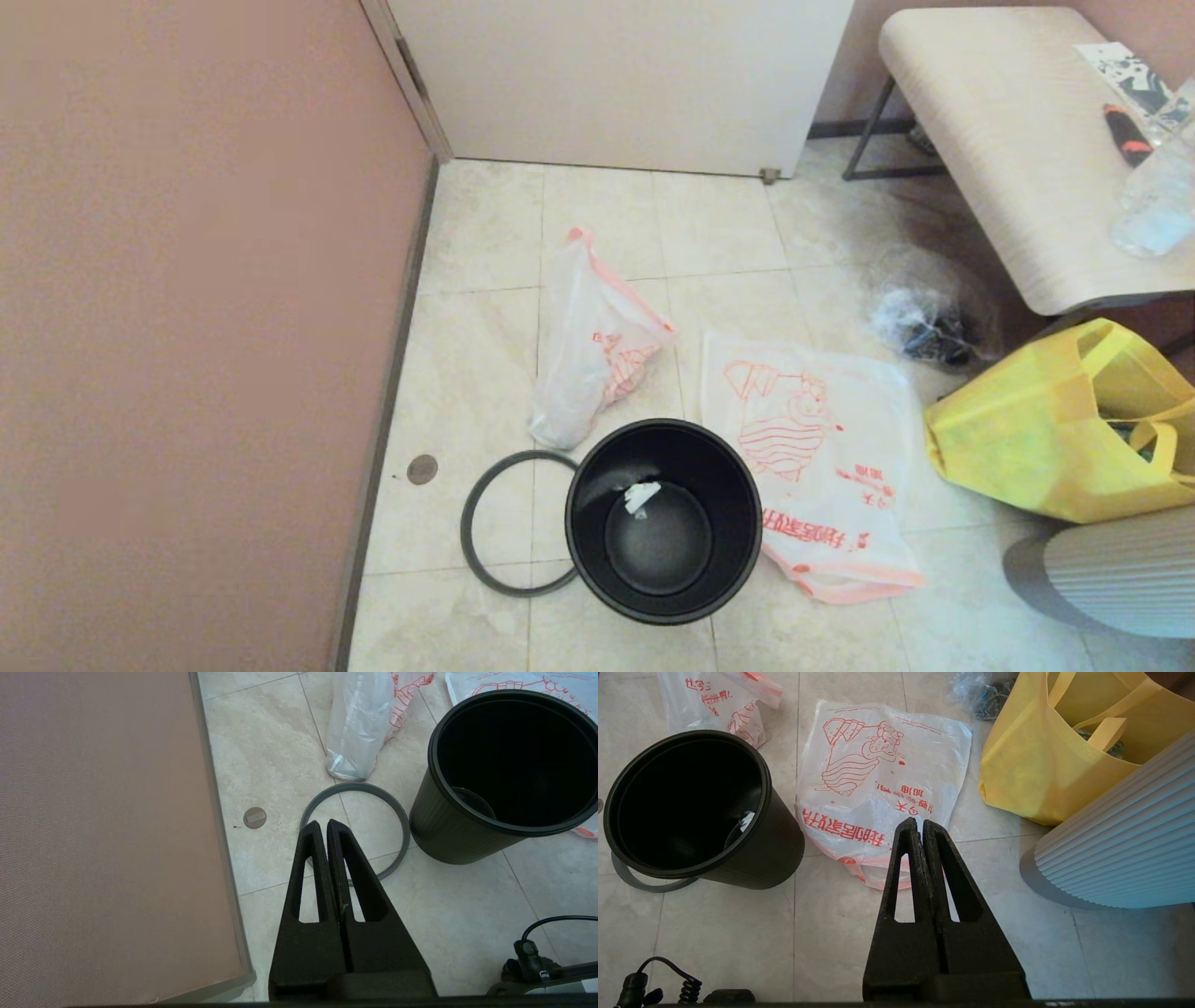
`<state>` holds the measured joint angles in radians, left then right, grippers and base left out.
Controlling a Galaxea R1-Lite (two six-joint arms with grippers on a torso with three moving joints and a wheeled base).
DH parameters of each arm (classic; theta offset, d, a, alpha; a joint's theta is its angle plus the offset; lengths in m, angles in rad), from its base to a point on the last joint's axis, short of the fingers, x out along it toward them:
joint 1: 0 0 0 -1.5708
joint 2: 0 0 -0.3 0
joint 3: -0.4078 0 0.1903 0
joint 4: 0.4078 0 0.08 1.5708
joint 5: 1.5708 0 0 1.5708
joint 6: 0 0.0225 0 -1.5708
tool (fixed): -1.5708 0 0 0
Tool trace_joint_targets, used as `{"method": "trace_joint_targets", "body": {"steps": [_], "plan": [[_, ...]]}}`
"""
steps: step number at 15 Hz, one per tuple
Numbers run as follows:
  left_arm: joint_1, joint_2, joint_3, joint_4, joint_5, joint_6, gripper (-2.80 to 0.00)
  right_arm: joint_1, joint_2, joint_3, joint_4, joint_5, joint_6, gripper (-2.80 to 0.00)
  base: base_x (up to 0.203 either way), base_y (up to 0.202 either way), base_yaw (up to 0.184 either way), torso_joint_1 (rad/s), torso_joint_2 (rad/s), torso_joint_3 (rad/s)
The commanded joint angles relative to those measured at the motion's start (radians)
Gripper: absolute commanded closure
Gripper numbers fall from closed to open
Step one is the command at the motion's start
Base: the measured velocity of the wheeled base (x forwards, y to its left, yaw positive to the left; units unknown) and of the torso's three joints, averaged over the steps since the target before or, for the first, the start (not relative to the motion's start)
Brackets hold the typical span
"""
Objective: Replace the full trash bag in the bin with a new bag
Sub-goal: Pick up a new trash bag
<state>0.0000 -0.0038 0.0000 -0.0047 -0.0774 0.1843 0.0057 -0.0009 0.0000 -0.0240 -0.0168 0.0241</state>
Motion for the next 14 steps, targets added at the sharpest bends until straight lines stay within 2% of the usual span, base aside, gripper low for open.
{"method": "trace_joint_targets", "body": {"steps": [1,14], "plan": [[0.0,0.004,0.002,0.0,-0.001,0.001,0.0,0.0,0.001,0.011,-0.001,0.0,0.0,0.0,0.0,0.0,0.0,0.0,0.0,0.0],[0.0,0.004,0.002,0.0,-0.001,0.001,0.0,0.0,0.001,0.011,-0.001,0.0,-0.004,0.0,0.0,0.0,0.0,0.0,0.0,0.0]]}}
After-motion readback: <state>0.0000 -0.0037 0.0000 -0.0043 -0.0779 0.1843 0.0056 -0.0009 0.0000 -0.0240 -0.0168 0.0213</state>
